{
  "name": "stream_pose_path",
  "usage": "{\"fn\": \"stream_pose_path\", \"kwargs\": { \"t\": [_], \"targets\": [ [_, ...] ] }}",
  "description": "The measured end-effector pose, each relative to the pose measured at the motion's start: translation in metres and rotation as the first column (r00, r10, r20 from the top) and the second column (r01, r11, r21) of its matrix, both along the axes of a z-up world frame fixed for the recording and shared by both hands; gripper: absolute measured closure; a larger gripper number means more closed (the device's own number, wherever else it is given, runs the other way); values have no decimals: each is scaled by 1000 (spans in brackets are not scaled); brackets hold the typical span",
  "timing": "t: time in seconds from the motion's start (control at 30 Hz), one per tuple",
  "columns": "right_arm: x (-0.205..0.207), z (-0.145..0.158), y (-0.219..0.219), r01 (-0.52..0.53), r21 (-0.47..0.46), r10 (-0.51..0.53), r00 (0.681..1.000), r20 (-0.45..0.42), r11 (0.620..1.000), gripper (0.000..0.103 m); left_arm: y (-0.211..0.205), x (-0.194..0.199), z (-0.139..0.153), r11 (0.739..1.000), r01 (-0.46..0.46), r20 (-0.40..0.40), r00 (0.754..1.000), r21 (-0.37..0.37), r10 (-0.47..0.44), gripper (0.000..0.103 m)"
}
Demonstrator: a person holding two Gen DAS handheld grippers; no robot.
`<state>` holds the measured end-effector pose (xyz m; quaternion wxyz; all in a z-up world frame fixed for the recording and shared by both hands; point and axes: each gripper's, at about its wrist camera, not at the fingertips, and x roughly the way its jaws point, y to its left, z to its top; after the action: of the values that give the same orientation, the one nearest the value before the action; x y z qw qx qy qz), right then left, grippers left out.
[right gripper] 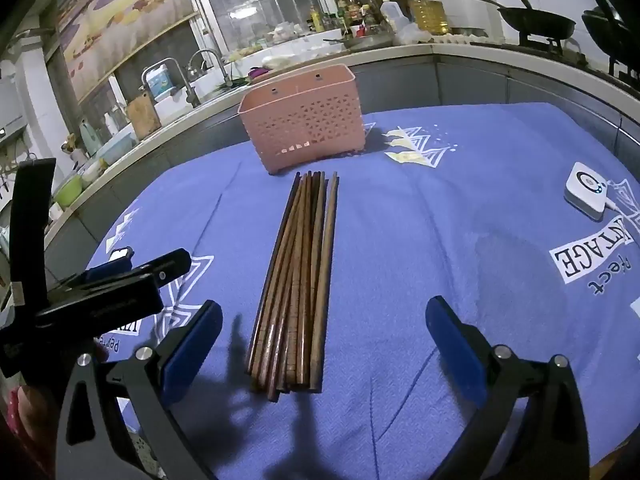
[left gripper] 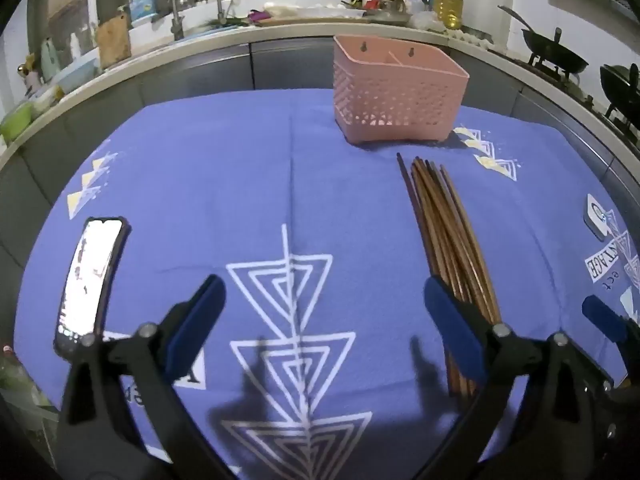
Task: Organize utensils
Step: 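Move both grippers toward the bundle of brown wooden chopsticks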
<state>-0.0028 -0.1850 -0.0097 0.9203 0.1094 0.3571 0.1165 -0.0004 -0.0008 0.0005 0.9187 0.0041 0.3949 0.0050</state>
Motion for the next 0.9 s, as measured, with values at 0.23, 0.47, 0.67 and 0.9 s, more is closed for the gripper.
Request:
{"fn": "stream_pose_path", "kwargs": {
  "t": [0.23,0.47,0.67,0.9],
  "targets": [
    [0,-3,-2,-5,12,6,1000,-14,1000,3,0,-13,14,1000,-13,67,998,-4,13,10],
    [-5,-4,-9,32,25,-32,999,-4,999,3,6,-16,14,999,-52,129,990,12,50,16],
    [-27,4,-13,50,37,-52,997,51,998,3,12,-11,8,998,-63,91,994,-4,64,26],
    [-32,4,-15,67,42,-70,996,51,997,3,13,-15,13,994,-92,168,982,52,82,26]
  ]
}}
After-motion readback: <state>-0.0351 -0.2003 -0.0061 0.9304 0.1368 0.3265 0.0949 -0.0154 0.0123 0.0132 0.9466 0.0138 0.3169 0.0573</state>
